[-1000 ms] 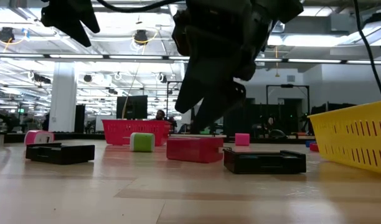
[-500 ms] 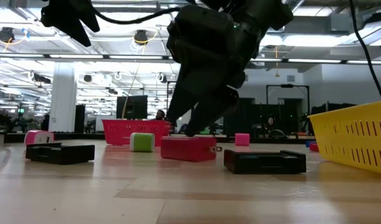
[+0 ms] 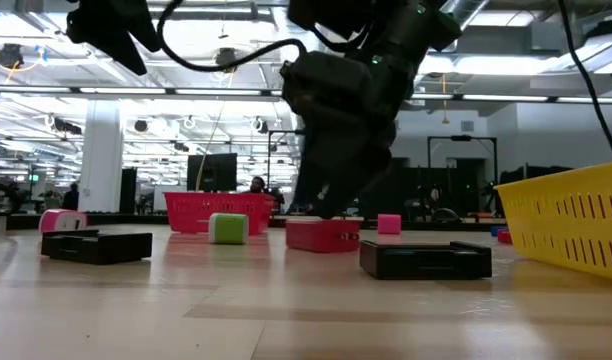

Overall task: Pick & Place Office items
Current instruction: Put the red charger adapter into the yellow basket

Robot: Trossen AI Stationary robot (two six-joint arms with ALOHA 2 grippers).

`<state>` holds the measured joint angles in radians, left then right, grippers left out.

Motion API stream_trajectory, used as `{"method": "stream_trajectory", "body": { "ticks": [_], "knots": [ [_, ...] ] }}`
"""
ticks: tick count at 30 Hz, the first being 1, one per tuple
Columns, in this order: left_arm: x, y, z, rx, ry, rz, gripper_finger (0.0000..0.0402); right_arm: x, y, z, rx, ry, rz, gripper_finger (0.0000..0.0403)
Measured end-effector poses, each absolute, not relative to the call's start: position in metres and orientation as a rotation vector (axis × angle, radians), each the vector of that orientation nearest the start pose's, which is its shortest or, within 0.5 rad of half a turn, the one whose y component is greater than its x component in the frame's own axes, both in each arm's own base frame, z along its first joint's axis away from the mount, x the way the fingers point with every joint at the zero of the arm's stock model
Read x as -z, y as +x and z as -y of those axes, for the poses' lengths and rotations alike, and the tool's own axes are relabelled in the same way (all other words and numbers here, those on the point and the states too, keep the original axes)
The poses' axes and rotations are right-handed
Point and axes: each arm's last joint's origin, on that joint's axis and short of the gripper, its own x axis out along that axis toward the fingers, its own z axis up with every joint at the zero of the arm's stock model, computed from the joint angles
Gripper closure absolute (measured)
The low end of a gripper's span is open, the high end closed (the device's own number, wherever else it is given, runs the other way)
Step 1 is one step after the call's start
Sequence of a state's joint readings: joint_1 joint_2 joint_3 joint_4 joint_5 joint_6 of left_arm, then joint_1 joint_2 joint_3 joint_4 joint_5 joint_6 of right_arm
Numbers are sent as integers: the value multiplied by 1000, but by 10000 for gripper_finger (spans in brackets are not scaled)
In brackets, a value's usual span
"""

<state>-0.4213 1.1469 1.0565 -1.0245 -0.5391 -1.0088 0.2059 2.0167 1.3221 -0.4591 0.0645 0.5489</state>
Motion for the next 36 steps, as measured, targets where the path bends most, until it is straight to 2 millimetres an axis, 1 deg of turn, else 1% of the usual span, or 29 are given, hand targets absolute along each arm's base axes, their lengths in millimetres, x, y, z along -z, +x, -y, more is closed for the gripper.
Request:
{"method": "stream_trajectory", "body": {
  "ticks": [3,5,10,15,18,22,25,27,30,33,36],
  "knots": [
    [-299,190,69,-566,-400,-812,137,-151,389,-79,205,333,-1123,77],
    [-299,190,69,-571,-396,-807,137,-157,385,-77,238,366,-1129,77],
    [-299,190,68,-582,-388,-794,137,-161,380,-72,337,475,-1143,77],
    [-299,190,68,-587,-384,-788,137,-168,385,-73,372,566,-1123,77],
    [-299,190,68,-587,-384,-788,137,-181,392,-74,381,620,-1080,77],
    [-299,190,68,-590,-382,-785,137,-195,396,-69,439,693,-1075,77],
    [-299,190,68,-592,-377,-782,137,-201,393,-64,510,714,-1122,77],
    [-300,191,68,-582,-364,-782,137,-196,389,-60,567,729,-1171,77],
    [-300,192,68,-577,-354,-767,137,-184,388,-55,602,795,-1259,77],
    [-301,193,69,-565,-351,-757,137,-172,389,-53,638,847,-1310,77],
    [-301,194,69,-564,-354,-753,137,-161,393,-51,654,883,-1321,77]
  ]
}}
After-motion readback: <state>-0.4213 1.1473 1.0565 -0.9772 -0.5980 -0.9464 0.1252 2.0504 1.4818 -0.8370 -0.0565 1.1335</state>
